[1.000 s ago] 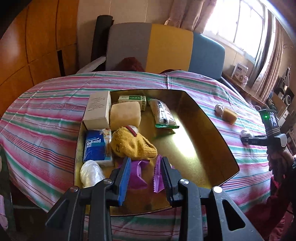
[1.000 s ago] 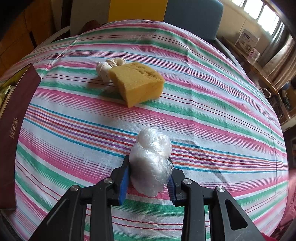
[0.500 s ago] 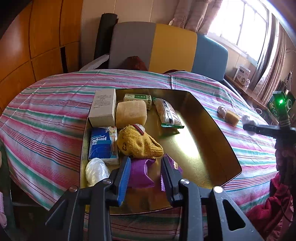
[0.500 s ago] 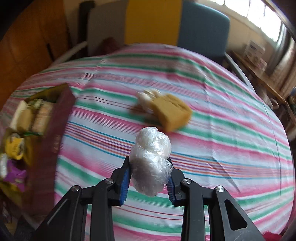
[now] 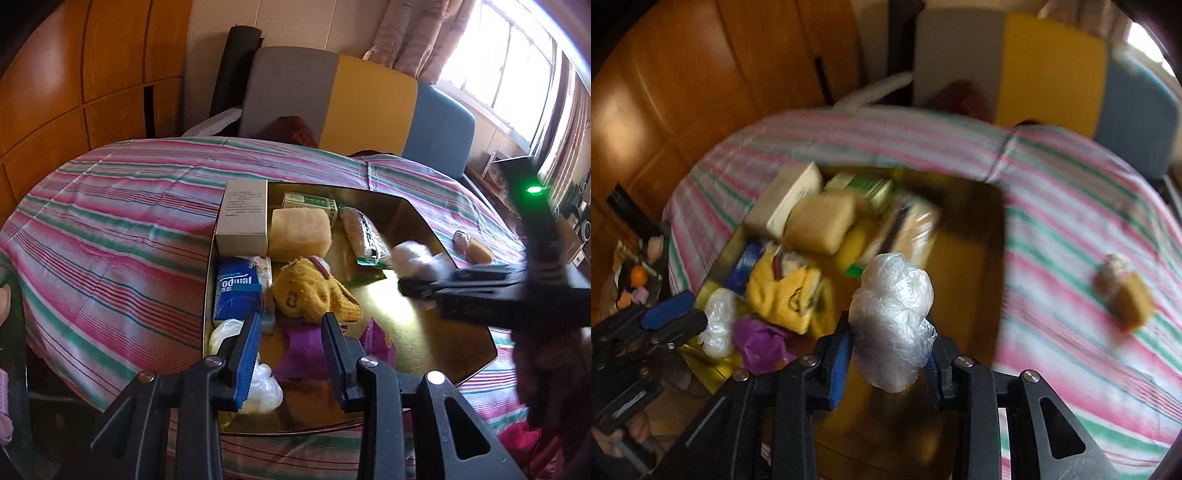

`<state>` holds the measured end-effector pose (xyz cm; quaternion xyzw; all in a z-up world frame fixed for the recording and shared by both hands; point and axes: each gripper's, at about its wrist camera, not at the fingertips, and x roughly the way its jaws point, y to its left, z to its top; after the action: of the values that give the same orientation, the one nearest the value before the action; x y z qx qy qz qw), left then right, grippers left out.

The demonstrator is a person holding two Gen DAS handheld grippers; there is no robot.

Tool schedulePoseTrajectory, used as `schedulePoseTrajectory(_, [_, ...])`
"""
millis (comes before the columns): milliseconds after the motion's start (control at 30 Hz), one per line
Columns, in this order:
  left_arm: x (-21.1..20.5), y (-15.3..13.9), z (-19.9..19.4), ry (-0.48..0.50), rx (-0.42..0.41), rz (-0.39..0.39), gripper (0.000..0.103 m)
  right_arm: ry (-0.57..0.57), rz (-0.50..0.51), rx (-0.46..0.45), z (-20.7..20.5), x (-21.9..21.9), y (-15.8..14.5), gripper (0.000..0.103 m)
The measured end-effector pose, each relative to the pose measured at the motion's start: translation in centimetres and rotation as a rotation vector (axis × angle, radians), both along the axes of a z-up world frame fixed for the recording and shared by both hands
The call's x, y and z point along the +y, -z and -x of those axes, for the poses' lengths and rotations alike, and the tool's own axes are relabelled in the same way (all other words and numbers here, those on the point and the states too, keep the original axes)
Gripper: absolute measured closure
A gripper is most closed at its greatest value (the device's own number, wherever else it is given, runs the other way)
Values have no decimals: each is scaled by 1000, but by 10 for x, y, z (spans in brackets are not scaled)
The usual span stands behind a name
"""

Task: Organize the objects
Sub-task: 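Carry the white plastic bag into the gold tray and open the right tool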

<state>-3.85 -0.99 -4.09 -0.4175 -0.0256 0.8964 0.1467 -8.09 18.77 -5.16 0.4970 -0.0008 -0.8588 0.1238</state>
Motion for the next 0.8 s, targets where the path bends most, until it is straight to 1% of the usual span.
schedulePoseTrajectory(100, [-2,4,2,0,-11,-3,70,-1,6,-74,15,-21,22,66])
schedulePoseTrajectory(167, [-2,6,2,0,-20,-3,70,-11,16,-98,21,-33,33,65])
schedulePoseTrajectory(200, [-2,7,2,1,-23,-4,70,-17,23,-111,24,-37,38,62])
schedulePoseTrajectory(267, [-2,7,2,0,-22,-3,69,-16,28,-116,25,-39,43,59])
schedulePoseTrajectory(367, [-2,8,2,0,-23,-4,69,-24,57,-102,23,-37,42,53])
schedulePoseTrajectory(433, [-1,7,2,0,-22,0,69,-18,71,-76,20,-33,35,47])
schedulePoseTrajectory(500, [0,7,2,2,-20,5,69,-8,101,-54,16,-27,28,39])
schedulePoseTrajectory(567, [2,6,1,7,-17,11,69,6,120,-29,10,-19,19,37])
schedulePoseTrajectory(633, [4,5,0,12,-15,16,69,21,126,0,4,-8,8,33])
schedulePoseTrajectory(667, [5,4,-1,15,-12,19,69,30,127,12,0,-2,4,30])
schedulePoseTrajectory(767, [9,1,-4,28,-4,28,69,62,121,51,-12,18,-11,28])
schedulePoseTrajectory(800, [11,0,-4,31,-1,31,69,75,116,63,-15,27,-17,26])
